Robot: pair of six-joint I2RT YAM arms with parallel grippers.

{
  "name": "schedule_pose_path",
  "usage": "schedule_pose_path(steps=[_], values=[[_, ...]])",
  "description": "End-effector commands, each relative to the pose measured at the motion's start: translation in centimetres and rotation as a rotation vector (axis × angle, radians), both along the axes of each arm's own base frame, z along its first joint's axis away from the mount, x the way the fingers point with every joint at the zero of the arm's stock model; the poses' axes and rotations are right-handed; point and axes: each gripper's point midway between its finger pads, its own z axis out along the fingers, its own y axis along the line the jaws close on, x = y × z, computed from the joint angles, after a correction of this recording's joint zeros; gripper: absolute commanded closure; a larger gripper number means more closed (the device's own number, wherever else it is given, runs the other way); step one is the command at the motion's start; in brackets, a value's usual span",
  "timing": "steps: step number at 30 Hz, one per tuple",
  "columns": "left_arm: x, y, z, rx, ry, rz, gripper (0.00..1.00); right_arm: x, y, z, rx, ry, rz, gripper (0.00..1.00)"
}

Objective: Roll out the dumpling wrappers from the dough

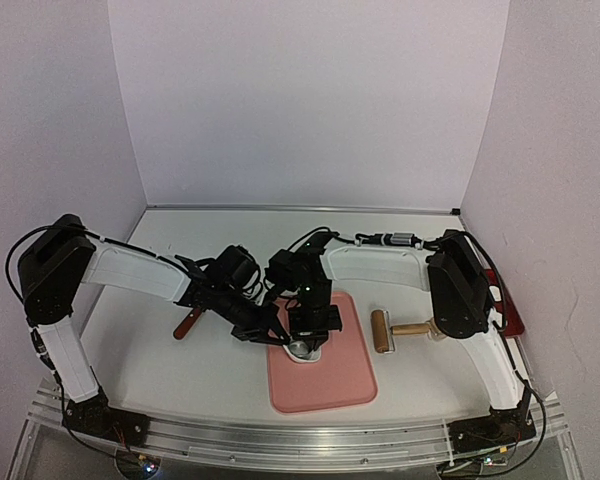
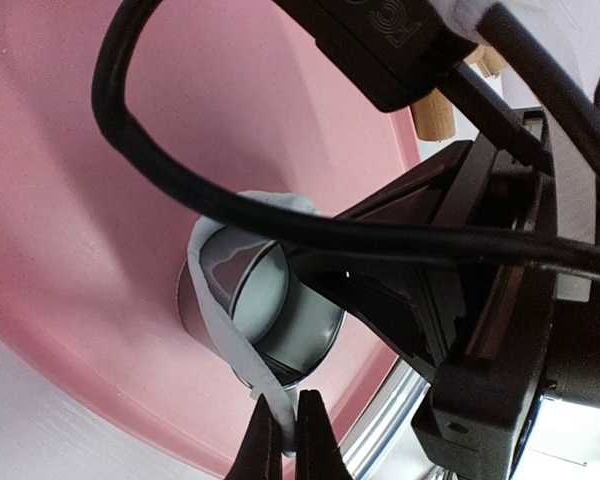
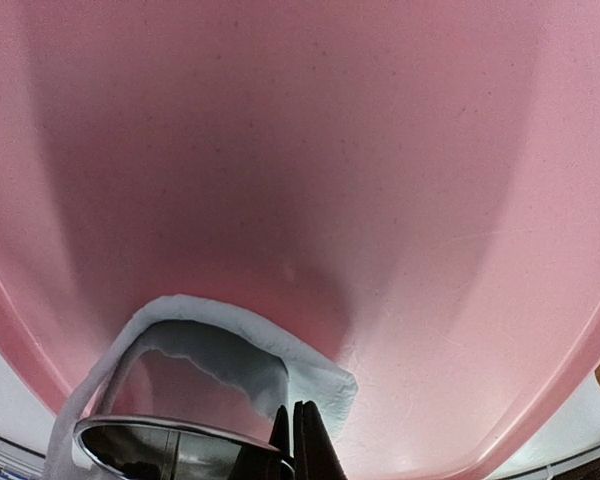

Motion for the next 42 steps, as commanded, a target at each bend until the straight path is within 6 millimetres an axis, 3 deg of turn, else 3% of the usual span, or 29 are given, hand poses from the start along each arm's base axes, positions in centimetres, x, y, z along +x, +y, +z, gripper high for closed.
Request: schedule_pose_path(steps=[1,8,18,30,42], values=[[1.0,-1.5,3.2,-0.102,-0.055,-0.004,1.00,-4.2,-5.9,-9.9,-0.288,0.143,0.045,1.00],[1.0,-2.4,3.4,-0.134,-0.032,-0.030,1.00,-4.1,-5.7,-9.8,-0.275,0.141,0.048,1.00],[0.8,-2.3,1.8,-0.094,0.013,-0.033,1.00,-3.4,-4.7,-8.1,-0.231,0.102,0.038,1.00],[1.2,-2.4,1.1,-0.048,0.018,-0.031,1.00,-0.6,-1.6,-3.3,-0.097,-0.033,0.042,0.87],[1.7,-2.7,1.1,-0.023,0.018,-0.039,1.00,1.0,-0.4,1.8,0.019,-0.163,0.025,0.74]])
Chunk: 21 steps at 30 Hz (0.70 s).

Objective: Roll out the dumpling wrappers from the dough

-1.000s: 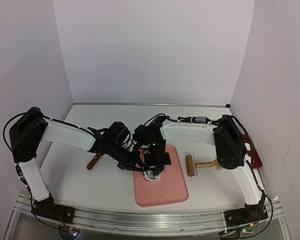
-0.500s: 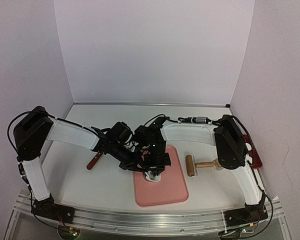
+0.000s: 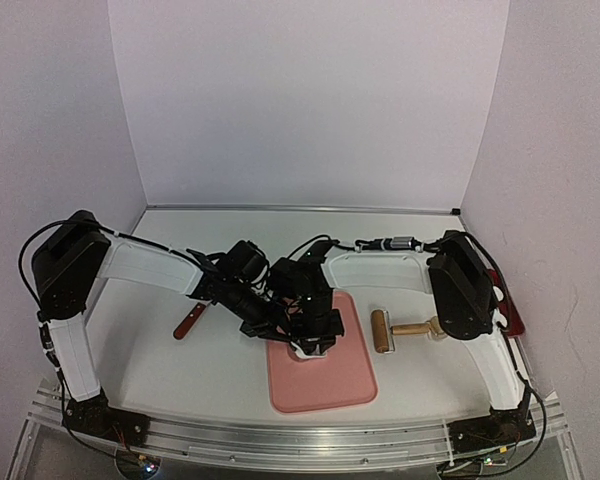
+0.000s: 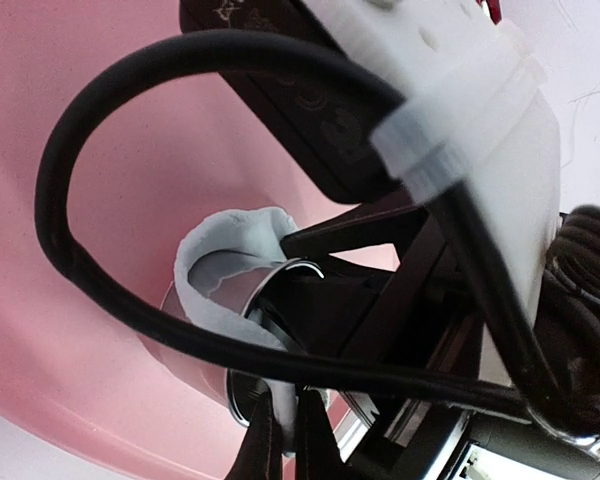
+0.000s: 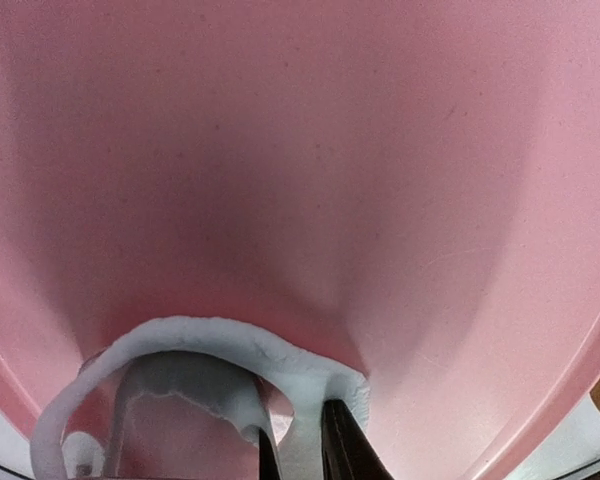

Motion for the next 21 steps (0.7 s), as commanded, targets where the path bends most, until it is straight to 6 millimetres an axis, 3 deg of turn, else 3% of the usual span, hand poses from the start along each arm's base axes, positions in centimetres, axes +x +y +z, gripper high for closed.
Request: schedule_pose_path(steps=[1,21], values=[[1.1,-1.0,0.9,-0.012,-0.042,-0.011,1.00,0.7,-0.3,1.4,0.006,-0.083,-0.004,0.73],[1.0,-2.2,1.8,-0.050,-0.033,-0.086,1.00,1.9,-3.1,6.3,0.038,-0.215,-0.059,0.49]])
